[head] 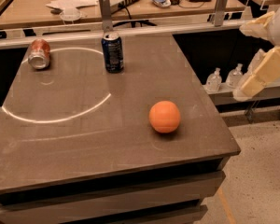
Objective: Knock pepsi can over
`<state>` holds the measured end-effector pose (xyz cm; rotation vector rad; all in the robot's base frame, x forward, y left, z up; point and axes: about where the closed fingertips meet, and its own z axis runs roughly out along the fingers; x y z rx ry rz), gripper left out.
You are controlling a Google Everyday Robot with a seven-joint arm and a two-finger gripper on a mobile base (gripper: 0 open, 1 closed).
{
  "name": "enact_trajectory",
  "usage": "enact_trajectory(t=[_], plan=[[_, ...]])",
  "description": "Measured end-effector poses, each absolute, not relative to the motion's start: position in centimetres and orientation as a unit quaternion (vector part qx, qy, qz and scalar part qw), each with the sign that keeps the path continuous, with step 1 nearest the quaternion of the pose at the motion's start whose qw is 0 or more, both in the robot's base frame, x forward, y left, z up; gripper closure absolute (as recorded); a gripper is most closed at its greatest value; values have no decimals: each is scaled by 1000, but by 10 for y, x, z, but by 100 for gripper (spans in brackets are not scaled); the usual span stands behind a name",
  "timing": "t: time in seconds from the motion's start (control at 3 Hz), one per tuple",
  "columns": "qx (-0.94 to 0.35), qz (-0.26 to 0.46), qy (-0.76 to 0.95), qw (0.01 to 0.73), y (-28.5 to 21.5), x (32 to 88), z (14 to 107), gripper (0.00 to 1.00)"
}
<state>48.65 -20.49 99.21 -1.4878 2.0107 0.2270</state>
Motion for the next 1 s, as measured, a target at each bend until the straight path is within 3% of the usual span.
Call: enact_trajectory(t=[0.33,1.0], plan=[[-543,164,728,385,-164,528,987,0],[-528,196,713,417,-138,552,986,0]])
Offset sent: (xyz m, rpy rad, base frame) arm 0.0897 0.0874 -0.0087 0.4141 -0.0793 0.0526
